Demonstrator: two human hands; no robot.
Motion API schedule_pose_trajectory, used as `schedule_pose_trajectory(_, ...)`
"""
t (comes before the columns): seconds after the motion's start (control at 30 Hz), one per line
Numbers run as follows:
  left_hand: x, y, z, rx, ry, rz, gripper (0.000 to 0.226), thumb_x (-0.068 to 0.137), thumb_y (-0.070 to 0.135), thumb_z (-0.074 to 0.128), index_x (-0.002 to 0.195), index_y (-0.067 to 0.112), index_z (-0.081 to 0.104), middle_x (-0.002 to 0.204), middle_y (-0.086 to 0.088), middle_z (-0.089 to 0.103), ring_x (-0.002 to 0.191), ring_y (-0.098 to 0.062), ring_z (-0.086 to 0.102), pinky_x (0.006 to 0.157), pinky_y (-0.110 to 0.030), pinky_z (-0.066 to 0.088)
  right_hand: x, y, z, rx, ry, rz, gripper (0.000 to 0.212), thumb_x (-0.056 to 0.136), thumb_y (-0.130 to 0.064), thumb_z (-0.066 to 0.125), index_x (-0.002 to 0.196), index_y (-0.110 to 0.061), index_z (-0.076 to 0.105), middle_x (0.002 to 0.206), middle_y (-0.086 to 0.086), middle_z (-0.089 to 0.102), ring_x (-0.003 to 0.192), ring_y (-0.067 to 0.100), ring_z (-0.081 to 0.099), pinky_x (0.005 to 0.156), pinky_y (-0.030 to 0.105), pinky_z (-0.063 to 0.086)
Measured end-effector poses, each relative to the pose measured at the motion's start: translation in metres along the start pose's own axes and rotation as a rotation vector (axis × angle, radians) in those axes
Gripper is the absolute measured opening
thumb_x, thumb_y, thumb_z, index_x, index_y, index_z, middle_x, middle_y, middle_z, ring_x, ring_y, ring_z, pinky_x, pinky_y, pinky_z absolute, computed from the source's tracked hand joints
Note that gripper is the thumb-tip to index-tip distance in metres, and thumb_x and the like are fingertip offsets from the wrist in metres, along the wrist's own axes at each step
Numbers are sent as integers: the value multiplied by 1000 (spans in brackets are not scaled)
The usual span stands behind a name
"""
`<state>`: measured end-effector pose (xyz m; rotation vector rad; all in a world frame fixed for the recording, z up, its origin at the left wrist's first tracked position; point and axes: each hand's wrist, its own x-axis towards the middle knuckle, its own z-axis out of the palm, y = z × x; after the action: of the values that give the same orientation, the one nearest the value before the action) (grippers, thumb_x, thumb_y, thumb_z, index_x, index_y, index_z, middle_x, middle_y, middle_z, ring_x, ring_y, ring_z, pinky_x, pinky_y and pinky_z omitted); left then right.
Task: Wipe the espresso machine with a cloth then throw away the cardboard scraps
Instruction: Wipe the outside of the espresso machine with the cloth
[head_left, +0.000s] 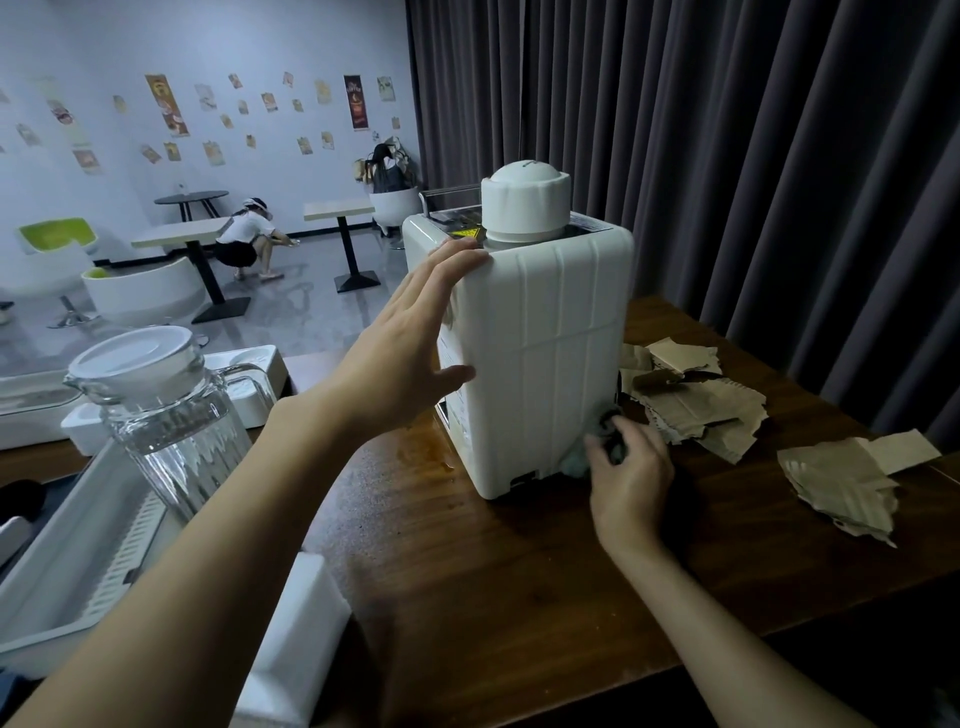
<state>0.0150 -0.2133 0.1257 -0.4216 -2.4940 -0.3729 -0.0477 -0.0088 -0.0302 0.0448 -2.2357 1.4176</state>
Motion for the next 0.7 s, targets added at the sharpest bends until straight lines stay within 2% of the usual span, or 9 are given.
schedule_pose_trajectory(0.1, 1, 0, 1, 7, 0, -3, 103, 73, 15, 87, 153, 24, 22, 164, 6, 17, 152, -13, 16, 115, -13, 9, 4, 4, -1, -5, 19, 1, 40, 86, -8, 71, 125, -1, 61, 124, 13, 58, 112, 18, 55, 69, -1, 31)
schedule_pose_trajectory(0.17, 1, 0, 1, 8, 1, -6, 103, 73, 15, 87, 153, 25, 21, 164, 6, 17, 152, -13, 16, 114, -12, 9, -6, 3, 3, -5, 9, -16, 42, 86, -6, 71, 127, -2, 60, 125, 12, 57, 111, 19, 56, 71, 2, 33)
schedule_pose_trajectory(0.3, 1, 0, 2, 6, 7, -3, 104, 72, 14, 88, 152, 25, 21, 164, 6, 17, 152, -15, 18, 118, -26, 17, -34, -8, 15, 36, -71, -74, 43, 85, -3, 70, 127, -4, 61, 124, 9, 55, 112, 20, 57, 87, 14, 42)
schedule_pose_trajectory(0.37, 1, 0, 3, 5, 14, 0, 104, 72, 13, 88, 152, 24, 22, 164, 6, 18, 152, -15, 18, 119, -28, 19, -49, -16, 20, 66, -105, -125, 41, 84, -2, 72, 124, -3, 63, 120, 8, 56, 111, 19, 57, 91, 20, 45)
schedule_pose_trajectory(0.47, 0, -1, 4, -9, 25, -8, 105, 71, 13, 88, 152, 25, 22, 164, 7, 19, 152, -14, 19, 118, -29, 23, -66, -27, 25, 66, -151, -244, 40, 79, 1, 76, 117, -2, 67, 115, 7, 60, 107, 18, 60, 91, 20, 48)
schedule_pose_trajectory(0.6, 0, -1, 5, -11, 26, -10, 105, 71, 14, 88, 152, 26, 22, 163, 7, 19, 152, -15, 20, 118, -30, 22, -68, -30, 25, 53, -168, -299, 40, 75, 2, 79, 114, -4, 69, 112, 6, 64, 103, 19, 64, 90, 9, 41)
schedule_pose_trajectory(0.7, 0, -1, 4, -10, 17, -24, 105, 72, 14, 88, 152, 27, 22, 164, 8, 19, 152, -14, 20, 117, -27, 20, -58, -26, 19, 58, -181, -263, 43, 77, -2, 78, 117, -8, 65, 115, 10, 66, 107, 23, 62, 90, 18, 44)
